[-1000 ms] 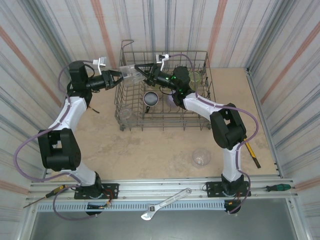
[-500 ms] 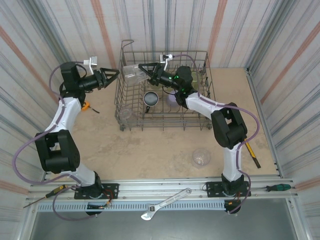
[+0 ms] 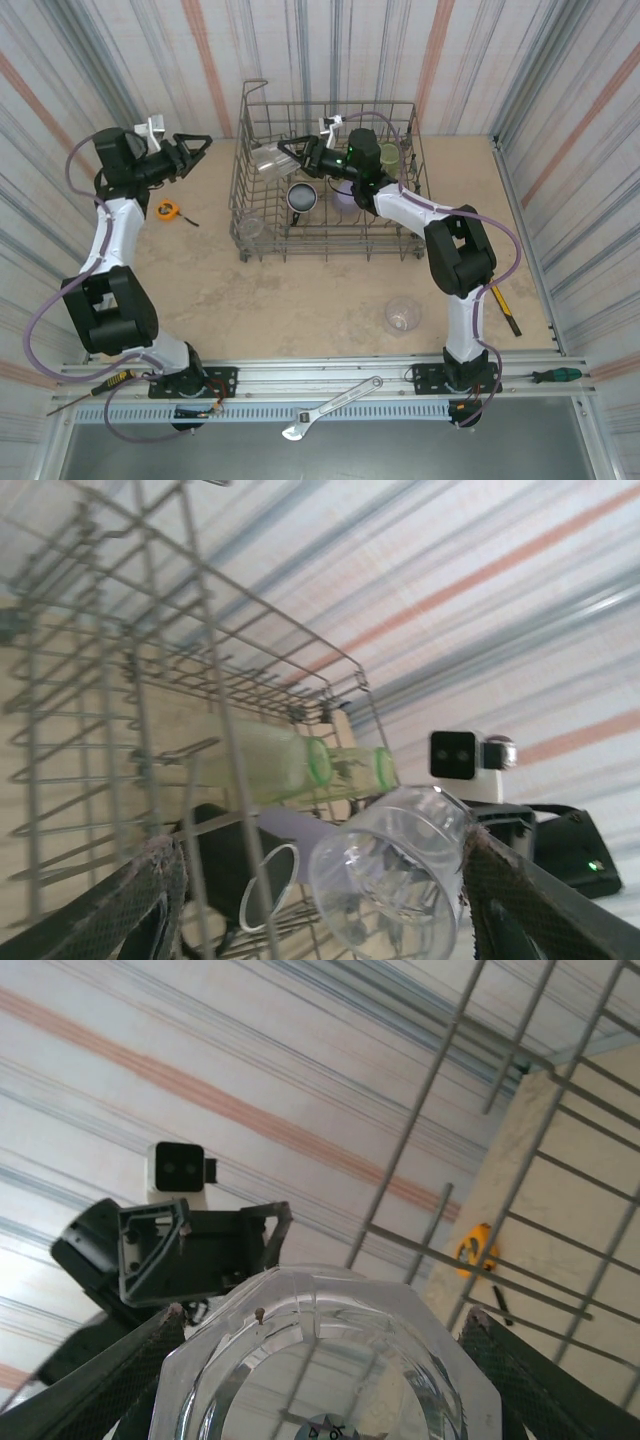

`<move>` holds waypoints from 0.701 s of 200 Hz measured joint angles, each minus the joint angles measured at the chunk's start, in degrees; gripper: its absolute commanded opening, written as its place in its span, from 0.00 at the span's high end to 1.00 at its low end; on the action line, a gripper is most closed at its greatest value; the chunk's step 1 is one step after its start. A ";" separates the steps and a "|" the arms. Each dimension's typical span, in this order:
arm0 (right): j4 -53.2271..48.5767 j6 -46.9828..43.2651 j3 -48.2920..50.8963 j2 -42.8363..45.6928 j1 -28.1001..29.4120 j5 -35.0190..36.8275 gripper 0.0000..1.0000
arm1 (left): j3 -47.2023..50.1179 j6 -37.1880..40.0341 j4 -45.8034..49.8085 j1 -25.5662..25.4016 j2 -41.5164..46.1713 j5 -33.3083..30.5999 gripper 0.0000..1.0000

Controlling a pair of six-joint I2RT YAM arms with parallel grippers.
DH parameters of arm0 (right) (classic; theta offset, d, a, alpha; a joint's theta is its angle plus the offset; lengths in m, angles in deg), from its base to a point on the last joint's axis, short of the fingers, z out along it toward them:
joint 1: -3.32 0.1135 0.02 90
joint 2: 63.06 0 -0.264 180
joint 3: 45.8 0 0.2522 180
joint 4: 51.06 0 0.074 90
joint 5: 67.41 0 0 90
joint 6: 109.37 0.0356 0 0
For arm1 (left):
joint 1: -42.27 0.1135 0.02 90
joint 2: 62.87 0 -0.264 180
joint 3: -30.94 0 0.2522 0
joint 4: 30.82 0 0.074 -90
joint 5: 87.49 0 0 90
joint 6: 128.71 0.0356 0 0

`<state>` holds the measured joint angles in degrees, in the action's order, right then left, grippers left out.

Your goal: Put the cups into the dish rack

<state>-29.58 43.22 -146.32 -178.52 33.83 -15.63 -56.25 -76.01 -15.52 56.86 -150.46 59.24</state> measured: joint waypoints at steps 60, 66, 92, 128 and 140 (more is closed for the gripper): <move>-12.26 -12.24 -5.31 0.00 1.53 2.38 0.58 | -0.72 2.60 6.64 2.71 0.00 -5.07 0.15; -13.60 -13.62 -5.92 0.00 1.79 2.69 0.58 | -0.72 2.60 6.88 2.73 0.00 -5.29 0.14; -19.87 -20.02 -8.79 0.00 3.04 4.59 0.58 | -0.72 2.62 7.41 2.71 0.00 -5.44 0.06; -24.85 -25.88 -9.99 0.00 4.11 6.97 0.58 | -0.72 2.60 7.65 2.73 0.00 -5.51 0.01; -26.95 -27.63 -10.25 -0.02 4.33 7.91 0.58 | -0.72 2.60 7.67 2.73 0.00 -5.57 0.01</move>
<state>-56.53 15.59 -156.57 -178.54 38.15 -7.72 -56.97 -73.41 -7.84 59.59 -150.46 53.66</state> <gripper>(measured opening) 0.694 0.985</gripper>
